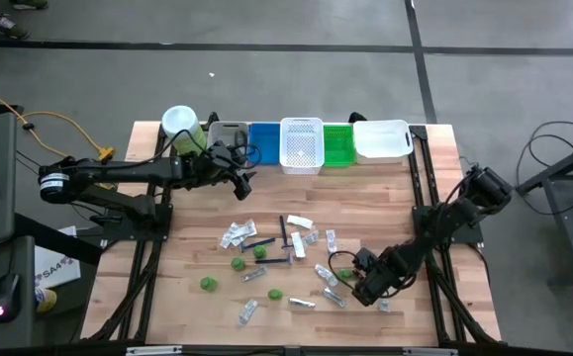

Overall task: Pick & Place Travel size toiletries
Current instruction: Put the silver nail cutter into the blue bin

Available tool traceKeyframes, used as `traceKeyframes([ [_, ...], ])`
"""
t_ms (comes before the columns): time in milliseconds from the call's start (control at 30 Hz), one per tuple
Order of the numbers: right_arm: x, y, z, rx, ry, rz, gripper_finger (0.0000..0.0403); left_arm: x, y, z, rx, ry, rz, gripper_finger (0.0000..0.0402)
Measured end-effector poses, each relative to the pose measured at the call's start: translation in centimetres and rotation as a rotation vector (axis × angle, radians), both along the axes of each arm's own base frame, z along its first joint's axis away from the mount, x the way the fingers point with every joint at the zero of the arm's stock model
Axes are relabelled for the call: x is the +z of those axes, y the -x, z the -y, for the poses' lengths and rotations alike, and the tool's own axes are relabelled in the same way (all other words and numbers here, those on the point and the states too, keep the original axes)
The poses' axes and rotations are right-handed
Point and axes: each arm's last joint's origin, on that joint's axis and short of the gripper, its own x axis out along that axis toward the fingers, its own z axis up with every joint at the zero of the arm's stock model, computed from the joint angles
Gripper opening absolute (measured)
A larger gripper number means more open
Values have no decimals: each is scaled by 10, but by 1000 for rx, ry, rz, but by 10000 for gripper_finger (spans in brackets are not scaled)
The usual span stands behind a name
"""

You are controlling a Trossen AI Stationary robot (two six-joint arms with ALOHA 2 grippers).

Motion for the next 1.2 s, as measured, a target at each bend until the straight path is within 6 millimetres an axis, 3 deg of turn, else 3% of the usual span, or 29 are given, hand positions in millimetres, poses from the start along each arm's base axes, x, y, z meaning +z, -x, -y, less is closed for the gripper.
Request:
traceKeyframes([
  [400,-2,-5,0,18,22,48,223,0,0,0,1,0,3,255],
  [767,-24,-8,-5,50,71,-38,167,0,0,0,2,3,2,255],
  [1200,-24,-4,-6,80,93,-73,46,0,0,0,2,3,1,255],
])
